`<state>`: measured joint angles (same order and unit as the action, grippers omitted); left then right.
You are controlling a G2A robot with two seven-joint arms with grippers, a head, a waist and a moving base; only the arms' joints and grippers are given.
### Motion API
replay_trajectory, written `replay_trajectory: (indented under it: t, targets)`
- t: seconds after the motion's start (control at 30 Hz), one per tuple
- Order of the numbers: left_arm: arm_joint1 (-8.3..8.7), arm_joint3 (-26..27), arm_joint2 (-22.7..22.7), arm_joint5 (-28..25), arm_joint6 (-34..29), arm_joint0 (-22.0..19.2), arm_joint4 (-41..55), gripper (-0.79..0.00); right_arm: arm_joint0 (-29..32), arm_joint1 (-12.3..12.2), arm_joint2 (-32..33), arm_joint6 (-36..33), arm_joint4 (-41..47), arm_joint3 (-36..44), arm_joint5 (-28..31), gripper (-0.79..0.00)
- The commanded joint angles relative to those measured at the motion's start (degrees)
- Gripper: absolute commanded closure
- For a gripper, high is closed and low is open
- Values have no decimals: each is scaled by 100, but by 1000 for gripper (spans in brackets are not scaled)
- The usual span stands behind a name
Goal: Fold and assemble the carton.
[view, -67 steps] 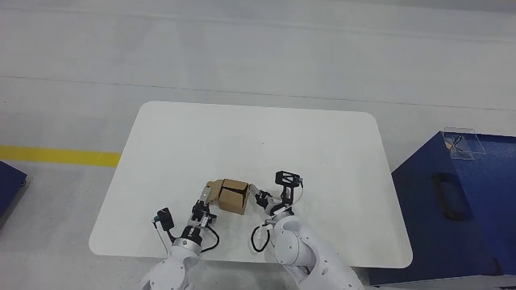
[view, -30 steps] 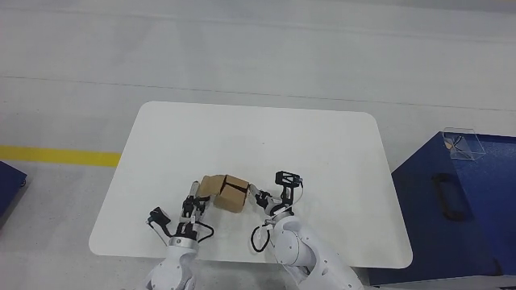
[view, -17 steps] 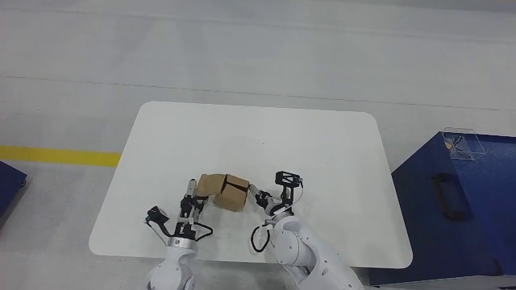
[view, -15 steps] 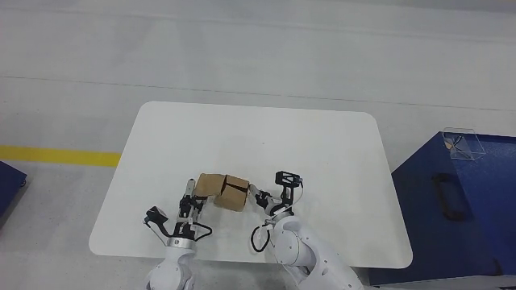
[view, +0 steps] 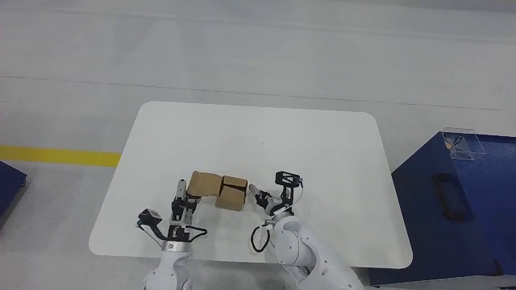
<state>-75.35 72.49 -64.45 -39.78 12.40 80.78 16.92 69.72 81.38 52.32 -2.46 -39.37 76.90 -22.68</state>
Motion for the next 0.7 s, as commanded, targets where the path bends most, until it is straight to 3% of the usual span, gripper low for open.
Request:
replay_trajectory:
  t: [0.0, 0.37, 0.67]
  targets:
    - [-12, 63, -20, -17, 5, 48, -53, -594, 0, 0, 0, 0, 0, 0, 0, -785]
    - [-62, 570, -92, 33, 2, 287, -601, -656, 0, 0, 0, 0, 0, 0, 0, -785]
    - [-103, 949, 37, 907, -216, 217, -1378, -711, 0, 0, 0, 0, 0, 0, 0, -785]
